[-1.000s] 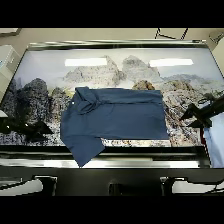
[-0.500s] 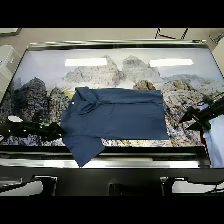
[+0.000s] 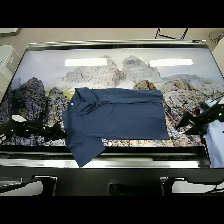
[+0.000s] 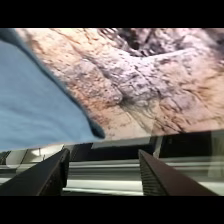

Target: Fold the clothes and pants, and hang the long-sleeved shirts on hangers.

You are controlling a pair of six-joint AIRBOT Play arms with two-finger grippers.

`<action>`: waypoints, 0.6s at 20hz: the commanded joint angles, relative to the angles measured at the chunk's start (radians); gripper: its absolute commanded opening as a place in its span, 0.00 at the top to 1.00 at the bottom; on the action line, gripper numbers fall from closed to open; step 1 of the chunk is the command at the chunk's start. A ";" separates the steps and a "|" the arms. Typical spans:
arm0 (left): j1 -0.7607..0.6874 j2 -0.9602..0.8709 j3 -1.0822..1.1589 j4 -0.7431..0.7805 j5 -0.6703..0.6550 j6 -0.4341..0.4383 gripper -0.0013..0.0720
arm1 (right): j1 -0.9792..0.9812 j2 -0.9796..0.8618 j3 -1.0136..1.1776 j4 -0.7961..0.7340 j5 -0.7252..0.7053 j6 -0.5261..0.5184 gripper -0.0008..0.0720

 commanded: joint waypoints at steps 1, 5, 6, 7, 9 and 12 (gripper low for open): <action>-0.001 0.001 0.001 -0.001 -0.009 0.006 0.95 | 0.000 -0.001 -0.126 0.078 -0.121 -0.066 0.30; -0.001 0.001 0.001 -0.001 -0.008 0.006 0.95 | 0.000 -0.001 -0.208 0.154 -0.193 -0.088 0.30; -0.001 0.001 0.002 -0.001 -0.008 0.006 0.95 | 0.000 -0.001 -0.222 0.170 -0.193 -0.100 0.30; -0.001 0.001 0.003 -0.002 -0.007 0.006 0.95 | 0.000 -0.001 -0.233 0.190 -0.184 -0.107 0.31; -0.003 0.001 0.003 -0.014 -0.002 0.003 0.95 | 0.031 -0.001 -0.254 0.197 -0.163 -0.106 0.37; -0.003 0.008 0.005 -0.038 -0.009 0.003 0.95 | 0.147 -0.001 -0.254 0.181 -0.161 -0.105 0.84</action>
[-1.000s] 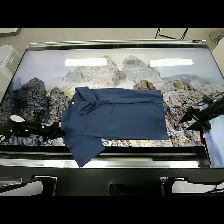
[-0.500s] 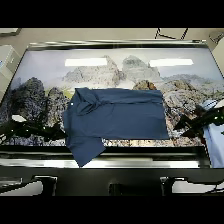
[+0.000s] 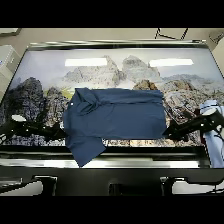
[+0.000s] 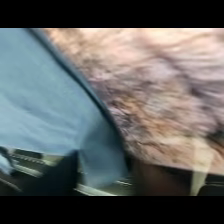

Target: Fold the clothes and pants, and hang the long-sleeved shirts on hangers.

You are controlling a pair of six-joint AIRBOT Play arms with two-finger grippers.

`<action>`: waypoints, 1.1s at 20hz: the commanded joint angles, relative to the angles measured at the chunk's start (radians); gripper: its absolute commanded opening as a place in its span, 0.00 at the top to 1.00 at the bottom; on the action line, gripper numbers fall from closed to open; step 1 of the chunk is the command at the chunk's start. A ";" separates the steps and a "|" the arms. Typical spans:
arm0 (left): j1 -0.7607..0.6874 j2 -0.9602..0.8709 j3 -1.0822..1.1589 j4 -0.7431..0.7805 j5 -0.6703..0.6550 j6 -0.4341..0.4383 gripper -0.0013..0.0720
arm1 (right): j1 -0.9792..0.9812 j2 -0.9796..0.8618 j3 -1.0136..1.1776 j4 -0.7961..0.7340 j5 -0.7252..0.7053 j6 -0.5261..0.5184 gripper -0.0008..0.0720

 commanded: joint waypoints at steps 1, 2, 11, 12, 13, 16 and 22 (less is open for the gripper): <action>0.000 0.017 0.012 -0.020 -0.007 -0.002 0.95 | 0.102 0.003 0.008 0.009 0.017 0.000 0.94; 0.000 0.037 0.034 -0.020 -0.011 -0.002 0.95 | 0.116 0.013 0.036 0.008 0.039 -0.001 0.94; 0.008 0.424 1.029 0.002 0.147 0.002 0.95 | 0.118 0.449 0.948 -0.090 -0.206 -0.084 0.94; 0.008 0.462 1.125 0.002 0.195 0.001 0.95 | 0.118 0.510 1.008 -0.129 -0.271 -0.086 0.94; 0.008 0.498 1.184 0.002 0.235 0.001 0.95 | 0.118 0.571 1.041 -0.162 -0.317 -0.086 0.94; 0.007 0.618 1.228 0.002 0.341 -0.003 0.95 | 0.118 0.732 1.049 -0.230 -0.362 -0.068 0.94; 0.007 0.693 1.232 0.006 0.399 -0.070 0.95 | 0.118 0.815 1.049 -0.266 -0.367 0.010 0.94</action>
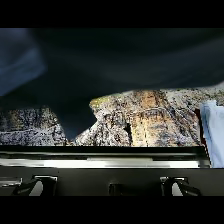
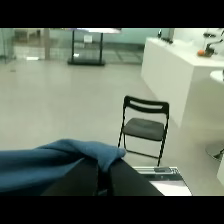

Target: Fold the clothes and pants, and hang the long-sleeved shirts on hangers.

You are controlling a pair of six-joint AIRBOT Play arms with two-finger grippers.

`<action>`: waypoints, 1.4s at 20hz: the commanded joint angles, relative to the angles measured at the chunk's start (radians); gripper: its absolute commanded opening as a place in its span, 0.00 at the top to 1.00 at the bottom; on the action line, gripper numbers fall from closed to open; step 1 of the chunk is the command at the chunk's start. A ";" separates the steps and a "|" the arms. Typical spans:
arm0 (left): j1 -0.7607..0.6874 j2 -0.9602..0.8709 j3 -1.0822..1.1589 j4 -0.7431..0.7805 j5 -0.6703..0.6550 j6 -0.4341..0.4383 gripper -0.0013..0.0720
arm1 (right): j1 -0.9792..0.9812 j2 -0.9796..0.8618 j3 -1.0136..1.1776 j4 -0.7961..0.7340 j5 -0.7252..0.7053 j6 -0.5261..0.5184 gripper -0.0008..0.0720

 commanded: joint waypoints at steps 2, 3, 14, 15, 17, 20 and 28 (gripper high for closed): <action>0.000 0.019 0.021 0.028 0.033 -0.024 0.95 | 0.001 0.027 0.011 -0.025 -0.015 0.084 0.94; 0.000 0.004 0.021 0.056 0.003 -0.054 0.95 | 0.001 0.008 0.011 -0.025 0.019 0.104 0.94; -0.152 -0.506 -0.589 0.136 -0.293 -0.105 0.95 | 0.083 -0.607 -0.545 0.063 0.287 0.130 0.94; -0.175 -0.575 -0.644 0.135 -0.211 -0.100 0.95 | 0.112 -0.674 -0.556 0.064 0.224 0.131 0.94; -0.205 -0.717 -0.661 0.131 -0.103 -0.100 0.95 | 0.162 -0.797 -0.552 0.066 0.072 0.160 0.94; -0.222 -0.888 -0.575 0.121 -0.019 -0.058 0.95 | 0.177 -0.900 -0.511 0.092 -0.175 0.246 0.94; -0.278 -0.986 -0.492 0.114 0.359 -0.093 0.95 | 0.176 -0.943 -0.511 0.064 -0.540 0.309 0.94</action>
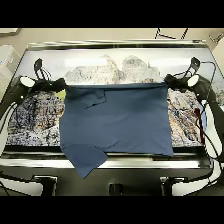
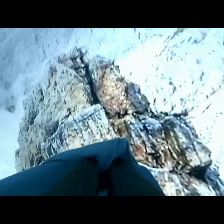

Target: Fold the clothes and pants, and hang the long-sleeved shirts on hangers.

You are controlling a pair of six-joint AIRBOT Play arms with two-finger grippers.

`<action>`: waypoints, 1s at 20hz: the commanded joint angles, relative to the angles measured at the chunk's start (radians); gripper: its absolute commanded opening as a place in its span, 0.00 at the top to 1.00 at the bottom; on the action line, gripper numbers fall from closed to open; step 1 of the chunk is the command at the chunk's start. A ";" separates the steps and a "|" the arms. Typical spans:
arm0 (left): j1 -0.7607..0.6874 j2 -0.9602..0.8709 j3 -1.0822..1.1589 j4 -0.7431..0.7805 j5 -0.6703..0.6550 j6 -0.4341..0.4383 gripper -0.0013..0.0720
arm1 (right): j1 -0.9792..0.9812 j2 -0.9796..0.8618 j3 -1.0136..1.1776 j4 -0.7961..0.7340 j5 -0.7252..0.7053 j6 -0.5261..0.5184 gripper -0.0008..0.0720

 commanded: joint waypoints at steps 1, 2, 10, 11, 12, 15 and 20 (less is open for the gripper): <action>-0.040 -0.048 0.010 0.002 0.135 -0.010 0.95 | 0.002 -0.043 0.000 -0.005 -0.056 0.029 0.94; -0.049 -0.057 0.011 0.001 0.109 -0.010 0.95 | 0.002 -0.049 0.000 -0.001 -0.005 0.045 0.94; 0.000 0.096 0.014 0.227 -0.727 -0.057 0.95 | -0.055 0.084 -0.008 -0.061 0.846 -0.131 0.94; -0.007 0.098 -0.034 0.245 -0.716 -0.068 0.95 | -0.055 0.082 -0.048 -0.073 0.841 -0.148 0.94; -0.009 0.095 -0.080 0.243 -0.711 -0.069 0.95 | -0.055 0.076 -0.084 -0.095 0.809 -0.149 0.94; -0.003 0.097 -0.159 0.252 -0.685 -0.043 0.95 | -0.055 0.051 -0.107 -0.136 0.797 -0.146 0.94; -0.002 0.084 -0.192 0.257 -0.578 -0.051 0.95 | -0.055 0.051 -0.107 -0.147 0.856 -0.119 0.94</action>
